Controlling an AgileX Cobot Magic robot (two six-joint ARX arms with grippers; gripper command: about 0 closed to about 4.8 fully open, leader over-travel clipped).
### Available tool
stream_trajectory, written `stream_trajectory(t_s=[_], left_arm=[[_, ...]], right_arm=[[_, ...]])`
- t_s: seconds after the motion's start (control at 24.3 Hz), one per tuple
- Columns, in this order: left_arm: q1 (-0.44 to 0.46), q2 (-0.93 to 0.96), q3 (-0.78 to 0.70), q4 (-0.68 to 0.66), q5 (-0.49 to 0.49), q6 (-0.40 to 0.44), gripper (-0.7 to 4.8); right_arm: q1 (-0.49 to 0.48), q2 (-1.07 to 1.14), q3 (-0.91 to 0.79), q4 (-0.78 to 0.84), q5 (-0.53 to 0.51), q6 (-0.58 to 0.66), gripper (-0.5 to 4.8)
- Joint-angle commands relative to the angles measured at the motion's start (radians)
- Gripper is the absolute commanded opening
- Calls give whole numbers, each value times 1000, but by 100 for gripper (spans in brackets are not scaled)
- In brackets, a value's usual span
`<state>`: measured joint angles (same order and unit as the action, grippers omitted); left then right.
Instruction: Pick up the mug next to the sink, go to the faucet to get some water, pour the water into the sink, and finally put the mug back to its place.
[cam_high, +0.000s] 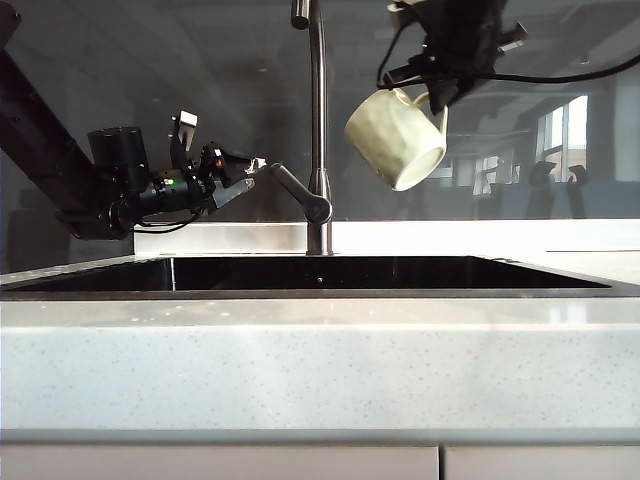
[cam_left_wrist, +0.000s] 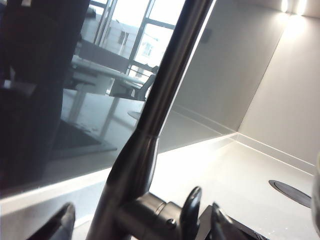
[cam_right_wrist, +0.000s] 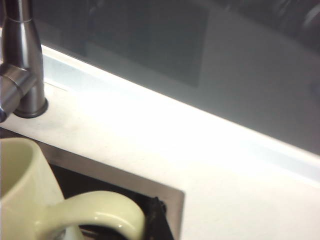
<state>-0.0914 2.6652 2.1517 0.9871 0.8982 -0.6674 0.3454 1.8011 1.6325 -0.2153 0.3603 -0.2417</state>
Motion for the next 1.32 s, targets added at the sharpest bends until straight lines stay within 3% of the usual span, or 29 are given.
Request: stream_trajectory(t_s=[0.04,0.33,0.66,1.07,1.32], left_arm=[[2,-7,5,69,4,1,340],[2,-7,6,127,7,1,340],[2,-7,6,126,4,2,340],[2,-7,6,110,4,2,340],[2,-7,6,99,4,2,340]], right_arm=[[-67,-38,-51,84,-108,116,-6],[-305,-185,-476,506,-401,323,-6],[-489,-229,-824,906,-491,325,-6],[-607,-229,-908,959,-551,315,-6],[-614,-214,-908,940,-629,262,-6]])
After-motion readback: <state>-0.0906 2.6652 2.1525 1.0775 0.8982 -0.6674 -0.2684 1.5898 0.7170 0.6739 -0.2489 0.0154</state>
